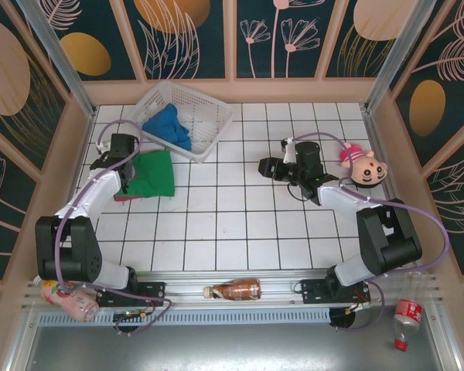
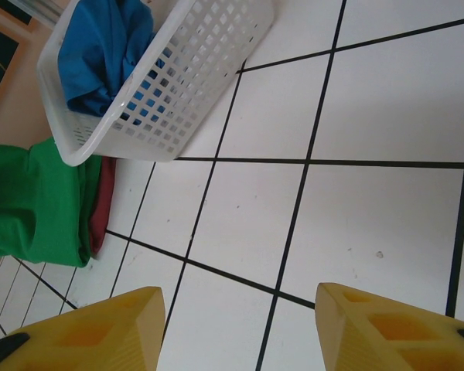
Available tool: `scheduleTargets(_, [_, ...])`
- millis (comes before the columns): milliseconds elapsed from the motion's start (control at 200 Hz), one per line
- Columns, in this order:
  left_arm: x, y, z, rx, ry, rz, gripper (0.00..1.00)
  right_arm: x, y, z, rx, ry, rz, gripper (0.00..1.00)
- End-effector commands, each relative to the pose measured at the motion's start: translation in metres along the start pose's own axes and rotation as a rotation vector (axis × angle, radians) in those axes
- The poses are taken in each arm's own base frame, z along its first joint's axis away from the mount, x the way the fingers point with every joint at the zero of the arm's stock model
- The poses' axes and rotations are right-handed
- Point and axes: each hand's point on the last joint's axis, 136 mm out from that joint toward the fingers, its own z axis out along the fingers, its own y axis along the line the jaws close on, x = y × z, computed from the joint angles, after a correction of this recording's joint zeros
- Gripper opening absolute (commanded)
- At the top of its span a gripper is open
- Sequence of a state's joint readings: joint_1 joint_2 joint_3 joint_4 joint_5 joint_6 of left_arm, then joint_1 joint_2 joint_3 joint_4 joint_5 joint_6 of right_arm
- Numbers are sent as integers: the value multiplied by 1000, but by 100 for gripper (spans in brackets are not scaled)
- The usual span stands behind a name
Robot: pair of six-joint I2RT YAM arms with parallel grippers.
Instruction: Fold and stack the tank tops
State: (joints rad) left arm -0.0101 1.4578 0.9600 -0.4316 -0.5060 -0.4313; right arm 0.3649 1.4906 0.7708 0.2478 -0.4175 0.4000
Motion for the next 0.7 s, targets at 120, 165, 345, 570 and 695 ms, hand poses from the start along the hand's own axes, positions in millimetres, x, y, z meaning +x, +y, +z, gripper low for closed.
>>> scheduleTargets(120, [15,-2,36,8,31,-45,27,-5,7,-3,-7,-21,-15,54])
scheduleTargets(165, [18,-2,40,-1,46,-39,34,-5,7,-4,-1,-22,-20,55])
scheduleTargets(345, [17,12,38,-69,83,-41,50,-10,5,-17,30,-32,-49,55])
scheduleTargets(570, [-16,23,-7,-59,72,-52,69,-30,1,-43,61,-80,-68,55])
scheduleTargets(695, [-11,-4,-22,96,144,-54,74,-41,1,-53,66,-106,-83,55])
